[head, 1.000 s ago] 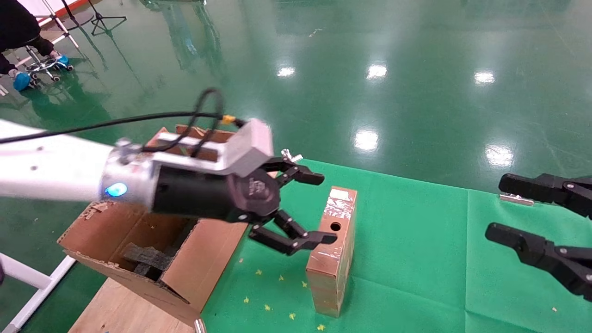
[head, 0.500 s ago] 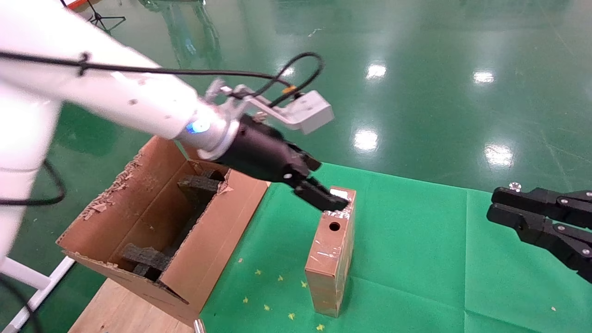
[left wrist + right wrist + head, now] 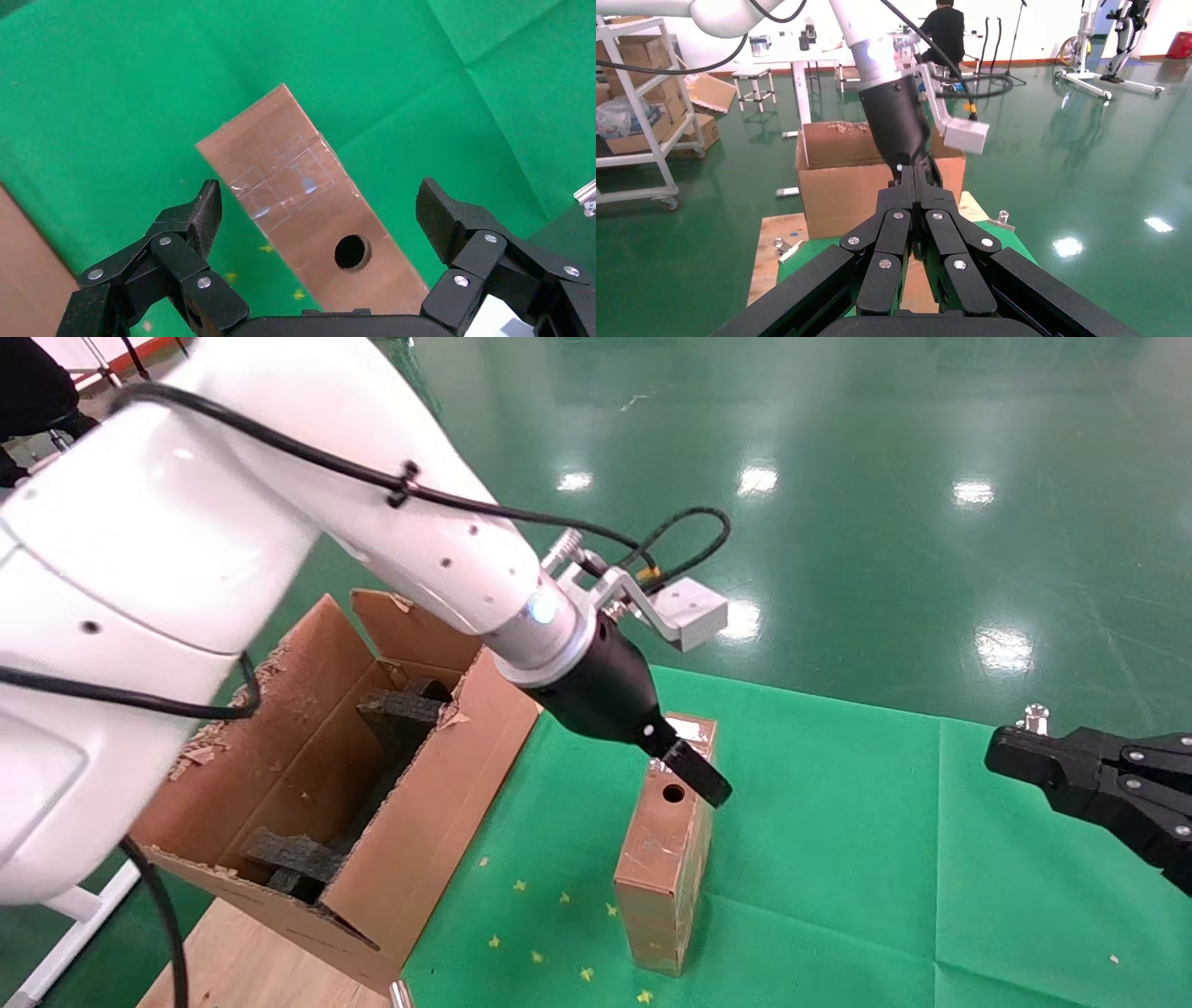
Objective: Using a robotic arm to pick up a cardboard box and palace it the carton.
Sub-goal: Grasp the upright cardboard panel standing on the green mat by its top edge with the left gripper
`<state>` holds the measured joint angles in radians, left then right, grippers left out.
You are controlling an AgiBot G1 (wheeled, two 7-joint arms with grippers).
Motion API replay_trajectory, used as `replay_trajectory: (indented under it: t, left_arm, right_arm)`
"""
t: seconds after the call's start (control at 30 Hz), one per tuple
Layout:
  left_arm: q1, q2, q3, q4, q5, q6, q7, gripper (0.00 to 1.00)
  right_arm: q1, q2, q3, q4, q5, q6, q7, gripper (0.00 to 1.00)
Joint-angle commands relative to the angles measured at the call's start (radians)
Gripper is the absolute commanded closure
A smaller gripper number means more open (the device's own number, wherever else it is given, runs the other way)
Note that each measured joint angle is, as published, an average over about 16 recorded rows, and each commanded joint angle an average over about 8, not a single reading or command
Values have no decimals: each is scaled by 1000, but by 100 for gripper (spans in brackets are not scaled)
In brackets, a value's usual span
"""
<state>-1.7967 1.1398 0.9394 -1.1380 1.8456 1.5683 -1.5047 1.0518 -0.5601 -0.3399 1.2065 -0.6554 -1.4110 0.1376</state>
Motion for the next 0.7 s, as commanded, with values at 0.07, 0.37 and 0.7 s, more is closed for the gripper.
replay_trajectory:
  t: [0.07, 0.37, 0.7]
  left_arm:
    - [0, 23, 27, 27, 3, -2, -25, 0]
    - [10, 32, 57, 53, -2, -18, -24, 0]
    - [12, 31, 58, 54, -1, -21, -23, 100]
  right_arm:
    - [0, 0, 0, 0, 0, 0, 0, 100]
    - [0, 0, 0, 0, 0, 0, 0, 29]
    - [0, 0, 0, 0, 0, 0, 0, 0]
